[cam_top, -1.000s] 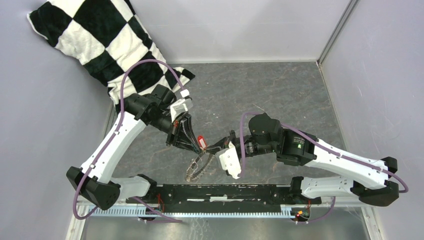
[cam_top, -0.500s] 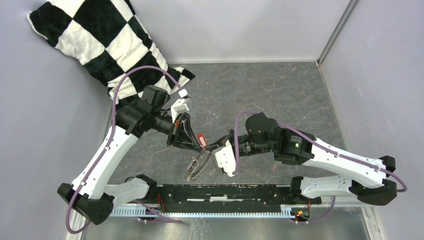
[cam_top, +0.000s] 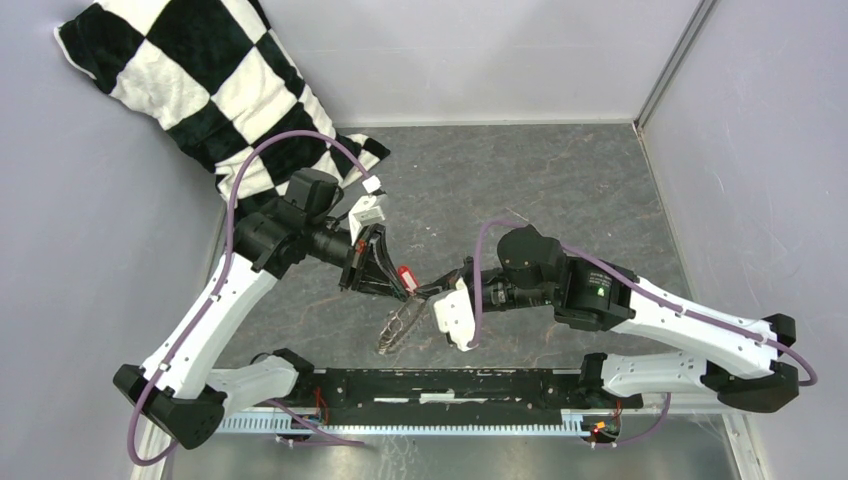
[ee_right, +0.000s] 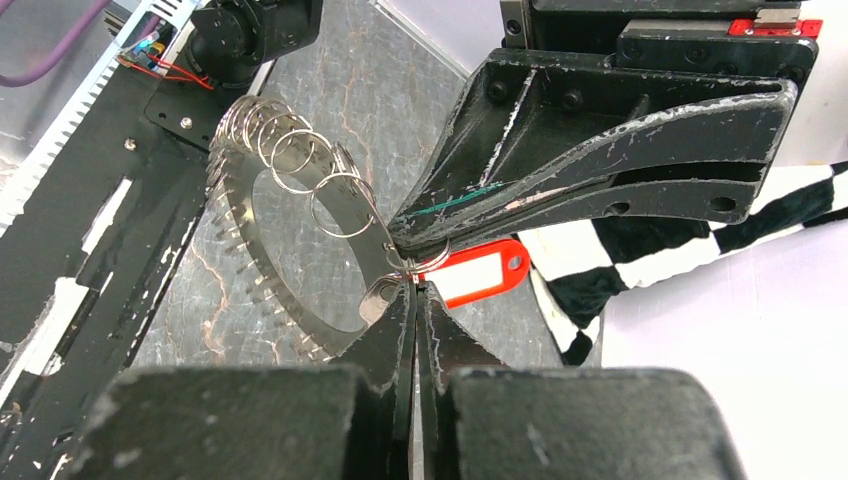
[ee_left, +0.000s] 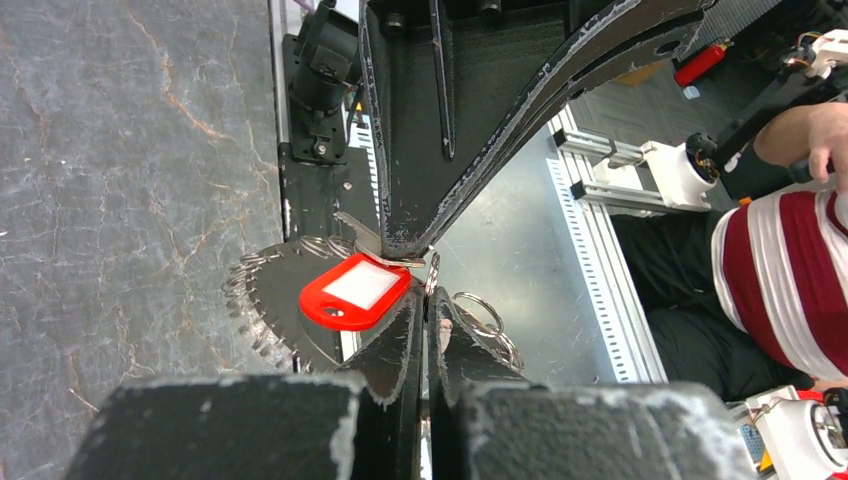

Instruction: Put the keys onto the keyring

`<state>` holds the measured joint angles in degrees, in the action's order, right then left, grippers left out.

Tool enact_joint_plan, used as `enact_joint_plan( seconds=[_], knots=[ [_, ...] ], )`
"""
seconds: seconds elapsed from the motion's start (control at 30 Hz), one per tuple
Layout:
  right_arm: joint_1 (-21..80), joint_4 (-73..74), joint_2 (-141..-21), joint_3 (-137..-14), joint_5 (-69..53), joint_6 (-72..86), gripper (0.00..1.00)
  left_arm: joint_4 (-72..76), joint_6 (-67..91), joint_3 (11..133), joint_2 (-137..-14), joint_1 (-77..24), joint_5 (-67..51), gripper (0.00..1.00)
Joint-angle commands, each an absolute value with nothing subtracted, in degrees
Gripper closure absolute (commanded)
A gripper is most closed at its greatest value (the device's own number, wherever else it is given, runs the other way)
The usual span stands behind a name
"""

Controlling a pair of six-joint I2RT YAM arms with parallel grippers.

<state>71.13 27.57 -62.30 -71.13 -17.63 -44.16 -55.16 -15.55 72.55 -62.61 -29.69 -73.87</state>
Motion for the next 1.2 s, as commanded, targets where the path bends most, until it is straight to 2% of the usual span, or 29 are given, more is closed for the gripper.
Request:
enact_joint_plan(
  seconds=[0.0, 0.87, 1.17],
  knots=[
    [71.7, 22.9, -59.6, -72.1, -18.9, -43.2, 0.99, -52.0, -12.9, 72.8, -62.4, -30.3, -70.9, 0.98],
    [71.6, 24.8, -61.3, -73.8, -18.7, -43.4, 0.99, -57.3, -17.3, 76.1, -64.6, -35.0, -63.7, 0.98],
    [71.4, 27.1, -59.6, -68.7, -9.5, -43.9, 0.99, -58.6, -18.4, 77.3, -63.3, -35.0, -66.1, 0.98]
  ],
)
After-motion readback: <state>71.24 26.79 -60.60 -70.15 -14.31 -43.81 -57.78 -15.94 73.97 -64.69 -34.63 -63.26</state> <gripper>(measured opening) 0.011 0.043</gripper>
